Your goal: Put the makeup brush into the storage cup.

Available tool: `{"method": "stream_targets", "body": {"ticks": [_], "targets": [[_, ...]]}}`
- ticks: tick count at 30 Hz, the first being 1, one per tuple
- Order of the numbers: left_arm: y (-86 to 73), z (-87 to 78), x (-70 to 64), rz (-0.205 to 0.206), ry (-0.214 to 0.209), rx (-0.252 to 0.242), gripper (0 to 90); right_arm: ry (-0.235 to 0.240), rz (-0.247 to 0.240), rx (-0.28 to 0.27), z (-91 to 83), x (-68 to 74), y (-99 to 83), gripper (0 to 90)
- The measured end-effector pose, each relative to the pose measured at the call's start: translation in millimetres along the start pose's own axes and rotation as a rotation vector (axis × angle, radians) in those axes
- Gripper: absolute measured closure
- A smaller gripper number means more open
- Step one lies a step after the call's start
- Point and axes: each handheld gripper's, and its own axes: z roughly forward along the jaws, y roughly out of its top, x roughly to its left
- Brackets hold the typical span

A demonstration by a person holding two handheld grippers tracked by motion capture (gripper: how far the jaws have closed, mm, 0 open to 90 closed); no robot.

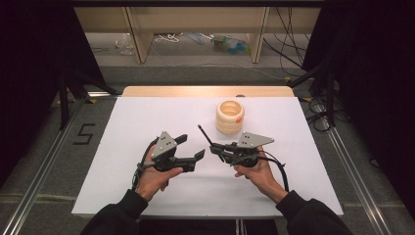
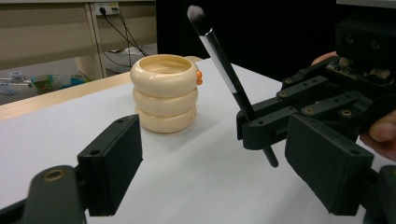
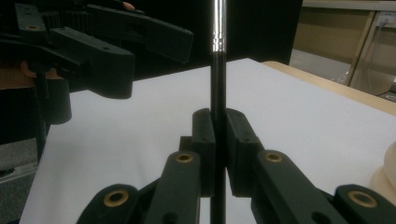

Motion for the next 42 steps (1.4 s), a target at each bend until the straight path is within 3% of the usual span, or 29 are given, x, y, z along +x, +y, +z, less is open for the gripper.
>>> {"method": "stream_targets", "body": {"ticks": [6,28,35,36,42], "targets": [[1.1,2.3,0.6,-0.038,-0.001,-0.015,22.2,0.020,-0.009,-0.014,4.9,3.1,-1.0,84.1],[2.2,6.6,-1.7,-0.082,-0.049,-0.028,45.9,0.052,-0.021,-0.007,10.9,10.9,-0.7,84.2],[2.5,6.4,-0.6,-0.072,-0.057,-0.029,52.8,0.056,-0.023,-0.010,12.4,12.8,-0.7,84.2],[3.3,7.7,1.3,-0.038,-0.065,-0.047,53.9,0.054,-0.022,-0.021,13.7,13.7,-0.9,84.2],[3.8,7.6,2.3,-0.018,-0.070,-0.053,57.3,0.064,-0.028,-0.021,15.5,14.9,-1.0,84.2]]}}
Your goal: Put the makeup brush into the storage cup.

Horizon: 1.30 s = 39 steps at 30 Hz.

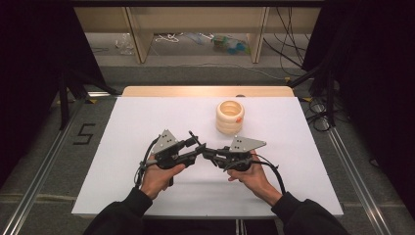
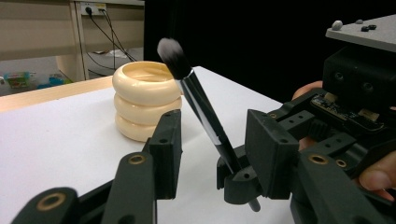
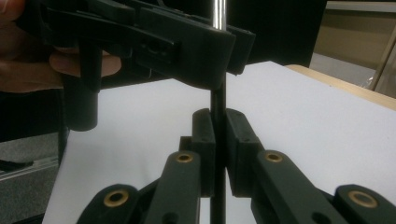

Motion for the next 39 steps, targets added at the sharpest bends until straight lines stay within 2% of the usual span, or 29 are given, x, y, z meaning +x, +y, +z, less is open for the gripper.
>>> {"method": "stream_targets", "body": {"ticks": [2,4,10,11,16,17,24,26,27,28,31,33,34,37,38,39], "targets": [[-0.1,-0.1,-0.5,-0.004,0.002,-0.001,57.3,-0.005,-0.001,-0.003,0.3,0.4,0.0,84.2],[-0.8,-0.3,-2.4,-0.025,0.001,0.005,59.8,0.007,0.000,-0.017,2.4,1.7,0.3,84.1],[-0.9,-0.5,-2.8,-0.026,-0.003,0.004,62.6,0.001,0.001,-0.011,2.6,3.3,1.1,84.2],[-1.3,-0.8,-4.6,-0.047,-0.013,0.008,62.9,0.002,0.002,-0.017,3.3,3.6,1.0,84.1],[-1.6,-1.0,-5.7,-0.059,-0.004,0.006,64.3,0.009,0.008,-0.019,3.6,5.1,2.1,84.2],[-1.2,-0.9,-4.7,-0.040,-0.014,0.005,64.8,0.004,0.007,-0.024,4.2,5.3,2.1,84.2],[-1.0,-1.8,-4.6,-0.049,-0.018,-0.003,68.0,0.009,0.008,-0.026,4.9,5.7,2.1,84.1],[-1.2,-1.8,-4.6,-0.047,-0.022,-0.010,69.2,0.011,0.009,-0.028,5.1,5.8,2.1,84.1],[-0.8,-1.5,-3.5,-0.033,-0.022,-0.018,70.6,0.011,0.005,-0.031,5.2,5.9,2.2,84.2],[-1.2,-1.9,-4.4,-0.047,-0.024,-0.009,71.3,0.010,0.006,-0.031,5.1,6.1,2.3,84.2],[-1.7,-2.0,-4.4,-0.052,-0.027,-0.011,74.1,0.014,0.004,-0.041,5.8,6.5,2.3,84.2],[-2.2,-2.3,-4.1,-0.073,-0.038,-0.013,76.7,0.021,0.003,-0.037,5.8,6.3,2.2,84.2],[-2.2,-2.3,-2.6,-0.067,-0.055,-0.021,78.3,0.021,0.004,-0.036,6.0,6.5,2.0,84.1],[-2.3,-2.4,-2.9,-0.080,-0.063,-0.023,79.5,0.022,0.006,-0.033,6.0,6.9,1.8,84.2],[-2.3,-2.6,-2.7,-0.103,-0.081,-0.027,81.5,0.021,0.003,-0.036,6.3,7.1,1.7,84.1],[-2.3,-2.6,-2.7,-0.103,-0.081,-0.027,82.4,0.021,0.003,-0.036,6.3,7.1,1.7,84.1]]}}
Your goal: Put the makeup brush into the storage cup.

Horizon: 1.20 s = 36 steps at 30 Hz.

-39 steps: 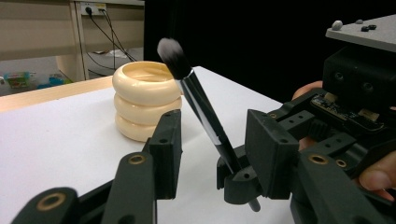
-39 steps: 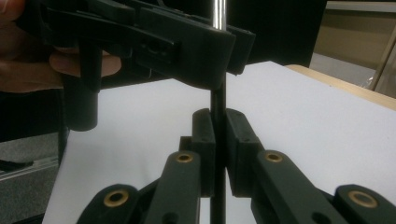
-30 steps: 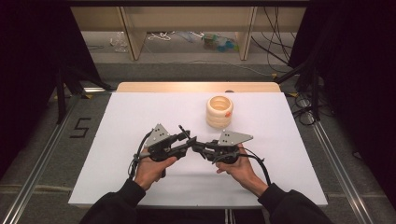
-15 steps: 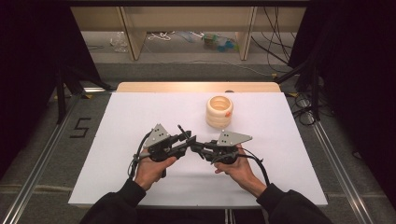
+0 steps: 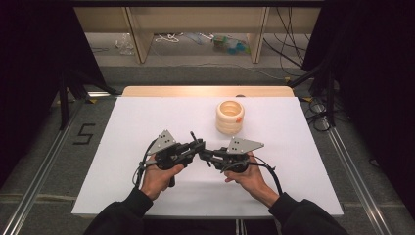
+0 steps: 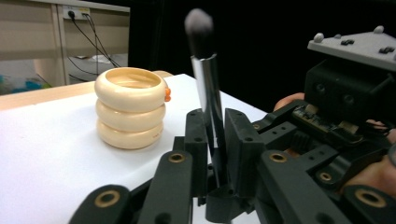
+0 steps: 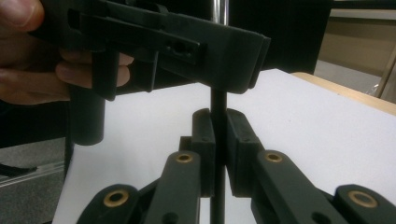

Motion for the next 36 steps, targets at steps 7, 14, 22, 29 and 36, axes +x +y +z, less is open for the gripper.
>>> {"method": "stream_targets", "body": {"ticks": [7,14,22,29,36], "targets": [[1.6,-1.4,-0.5,0.000,-0.013,-0.009,83.4,-0.024,0.002,0.013,-2.2,-0.5,1.5,76.1],[5.7,-4.8,1.0,0.033,-0.006,-0.023,83.4,-0.057,0.036,0.040,-6.4,-4.2,2.2,59.3],[8.2,-10.9,6.4,0.020,0.036,-0.035,83.5,-0.082,0.062,0.110,-18.7,-9.4,0.5,44.9],[10.1,-13.6,10.1,0.032,0.069,-0.036,83.5,-0.092,0.077,0.120,-25.9,-9.3,0.8,40.4],[11.3,-13.9,11.6,0.047,0.096,-0.030,83.5,-0.131,0.079,0.120,-36.0,-10.9,2.1,33.8]]}}
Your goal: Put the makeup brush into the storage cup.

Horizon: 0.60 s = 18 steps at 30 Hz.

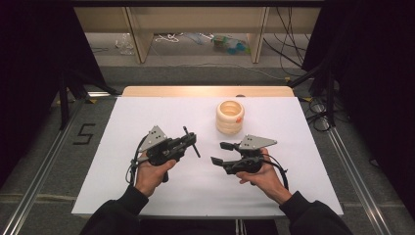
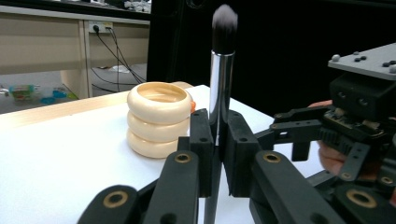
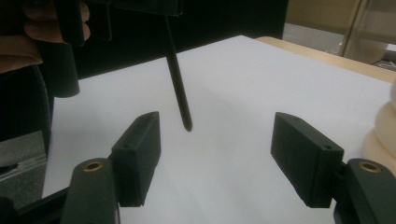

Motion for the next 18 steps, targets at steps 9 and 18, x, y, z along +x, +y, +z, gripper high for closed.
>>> {"method": "stream_targets", "body": {"ticks": [9,18], "targets": [[1.3,1.4,4.4,0.019,0.017,-0.003,83.4,-0.125,0.021,0.045,-28.5,-8.4,-2.5,25.9],[1.2,-0.2,4.7,0.016,0.034,0.008,83.5,-0.186,0.043,0.036,-48.3,-16.7,-8.7,24.8]]}}
